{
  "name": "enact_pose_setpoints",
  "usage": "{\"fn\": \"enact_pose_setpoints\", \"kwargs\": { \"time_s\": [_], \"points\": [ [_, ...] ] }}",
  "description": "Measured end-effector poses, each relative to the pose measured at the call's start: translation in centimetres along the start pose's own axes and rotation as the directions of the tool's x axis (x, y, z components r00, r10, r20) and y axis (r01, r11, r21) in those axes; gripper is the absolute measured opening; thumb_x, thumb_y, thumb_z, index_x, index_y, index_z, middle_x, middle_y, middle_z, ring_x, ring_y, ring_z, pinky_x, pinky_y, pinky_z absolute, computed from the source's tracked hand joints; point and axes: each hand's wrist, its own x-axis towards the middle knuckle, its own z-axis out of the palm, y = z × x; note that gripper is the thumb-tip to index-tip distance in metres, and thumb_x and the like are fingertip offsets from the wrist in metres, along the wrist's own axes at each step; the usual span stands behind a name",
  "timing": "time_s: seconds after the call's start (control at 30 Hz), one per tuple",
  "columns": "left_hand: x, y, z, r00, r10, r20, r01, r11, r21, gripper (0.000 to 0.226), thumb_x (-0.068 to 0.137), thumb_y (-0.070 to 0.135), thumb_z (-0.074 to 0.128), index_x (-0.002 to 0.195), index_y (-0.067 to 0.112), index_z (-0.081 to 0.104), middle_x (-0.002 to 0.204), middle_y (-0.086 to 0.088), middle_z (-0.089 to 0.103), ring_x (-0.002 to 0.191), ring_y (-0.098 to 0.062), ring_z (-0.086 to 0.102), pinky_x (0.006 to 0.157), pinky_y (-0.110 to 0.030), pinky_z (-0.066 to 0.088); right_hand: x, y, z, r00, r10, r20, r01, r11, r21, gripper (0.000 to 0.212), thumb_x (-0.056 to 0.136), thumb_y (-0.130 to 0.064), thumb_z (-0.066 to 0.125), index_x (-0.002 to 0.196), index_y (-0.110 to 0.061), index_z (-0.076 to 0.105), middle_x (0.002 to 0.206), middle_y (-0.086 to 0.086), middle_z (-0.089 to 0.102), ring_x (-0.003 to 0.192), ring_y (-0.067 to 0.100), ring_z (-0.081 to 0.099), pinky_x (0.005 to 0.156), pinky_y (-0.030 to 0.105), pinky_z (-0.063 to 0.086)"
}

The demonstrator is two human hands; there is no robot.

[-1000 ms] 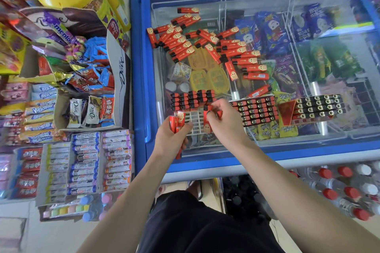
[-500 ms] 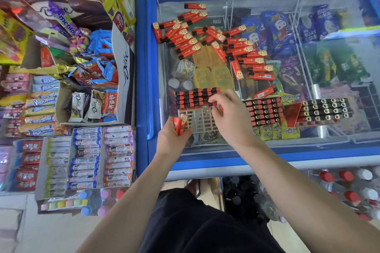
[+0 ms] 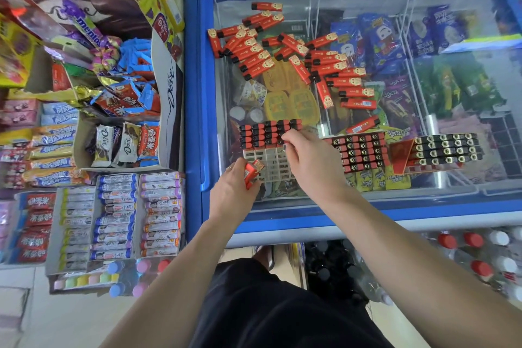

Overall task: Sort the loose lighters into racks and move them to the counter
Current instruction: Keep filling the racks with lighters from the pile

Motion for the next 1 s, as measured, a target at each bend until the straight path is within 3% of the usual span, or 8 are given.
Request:
{"fn": "enact_pose_setpoints", "kwargs": {
  "time_s": [0.27, 0.4, 0.43, 0.5, 0.57, 0.63, 0.77, 1.0],
  "points": [
    [0.1, 0.2, -0.2, 1.0, -0.001, 0.001, 0.001, 1.0, 0.012, 0.025, 0.097, 0.028, 0.068, 0.116, 0.024, 0.053, 0.104, 0.013, 0.059, 0.086, -0.017, 0.059, 0.062, -0.033, 0.049, -0.3, 0.4, 0.0, 0.999, -0.038, 0.005, 0.038, 0.997, -0.062, 0.006, 0.096, -0.007, 0.061, 0.098, -0.01, 0.065, 0.091, 0.002, 0.064, 0.052, 0.021, 0.055, 0.04, 0.035, 0.047],
    [-0.2, 0.9, -0.8, 0.999, -0.041, 0.025, 0.044, 0.991, -0.126, 0.023, 0.095, 0.03, 0.071, 0.11, 0.025, 0.056, 0.101, 0.007, 0.068, 0.084, -0.018, 0.064, 0.071, -0.04, 0.058, -0.2, -0.2, -0.5, 0.969, 0.24, 0.05, -0.243, 0.916, 0.319, 0.007, 0.096, -0.014, 0.063, 0.102, -0.014, 0.066, 0.092, -0.003, 0.068, 0.072, 0.008, 0.06, 0.064, 0.024, 0.051],
    [-0.4, 1.3, -1.0, 0.998, -0.04, 0.049, 0.05, 0.978, -0.202, 0.021, 0.094, 0.031, 0.073, 0.107, 0.025, 0.057, 0.096, 0.005, 0.069, 0.081, -0.018, 0.065, 0.07, -0.04, 0.059, 0.0, -0.6, -0.7, 0.917, 0.378, 0.129, -0.391, 0.786, 0.479, 0.007, 0.096, -0.017, 0.062, 0.102, -0.015, 0.066, 0.091, -0.004, 0.068, 0.072, 0.007, 0.058, 0.064, 0.024, 0.048],
    [-0.9, 2.7, -1.6, 0.991, -0.036, 0.131, 0.084, 0.92, -0.383, 0.019, 0.093, 0.032, 0.075, 0.099, 0.025, 0.058, 0.084, 0.002, 0.069, 0.069, -0.018, 0.062, 0.064, -0.037, 0.058, 0.5, -1.5, -1.3, 0.76, 0.561, 0.328, -0.577, 0.351, 0.737, 0.009, 0.097, -0.017, 0.058, 0.1, -0.013, 0.065, 0.085, -0.001, 0.067, 0.064, 0.011, 0.053, 0.056, 0.029, 0.04],
    [-1.5, 4.2, -2.1, 0.97, -0.025, 0.241, 0.169, 0.781, -0.601, 0.018, 0.094, 0.03, 0.075, 0.097, 0.021, 0.06, 0.072, -0.004, 0.066, 0.061, -0.02, 0.057, 0.06, -0.038, 0.053, 0.9, -2.5, -2.0, 0.655, 0.581, 0.484, -0.557, -0.063, 0.828, 0.011, 0.099, -0.011, 0.055, 0.102, -0.008, 0.065, 0.074, 0.003, 0.064, 0.056, 0.015, 0.046, 0.05, 0.029, 0.036],
    [-1.8, 5.3, -2.3, 0.945, 0.002, 0.327, 0.253, 0.626, -0.737, 0.02, 0.096, 0.024, 0.076, 0.1, 0.012, 0.059, 0.066, -0.007, 0.061, 0.059, -0.021, 0.054, 0.057, -0.035, 0.051, 0.9, -3.3, -2.5, 0.616, 0.571, 0.542, -0.524, -0.217, 0.824, 0.016, 0.1, -0.009, 0.051, 0.105, -0.007, 0.066, 0.073, 0.005, 0.063, 0.057, 0.015, 0.048, 0.053, 0.03, 0.039],
    [-1.8, 5.8, -2.2, 0.934, 0.024, 0.358, 0.297, 0.506, -0.81, 0.03, 0.088, 0.015, 0.082, 0.106, 0.008, 0.059, 0.066, -0.007, 0.056, 0.058, -0.02, 0.051, 0.053, -0.031, 0.047, 0.6, -3.7, -2.5, 0.607, 0.589, 0.533, -0.494, -0.246, 0.834, 0.025, 0.104, -0.006, 0.042, 0.109, -0.008, 0.066, 0.091, 0.012, 0.071, 0.082, 0.024, 0.059, 0.076, 0.043, 0.051],
    [-2.0, 6.1, -2.3, 0.945, -0.019, 0.325, 0.282, 0.547, -0.788, 0.023, 0.089, 0.008, 0.08, 0.099, 0.008, 0.059, 0.066, -0.01, 0.057, 0.059, -0.024, 0.05, 0.053, -0.034, 0.047, -0.2, -2.6, -2.5, 0.628, 0.565, 0.534, -0.579, -0.118, 0.806, 0.018, 0.105, -0.01, 0.051, 0.118, -0.011, 0.064, 0.108, 0.011, 0.078, 0.102, 0.025, 0.068, 0.098, 0.046, 0.051]
  ]
}}
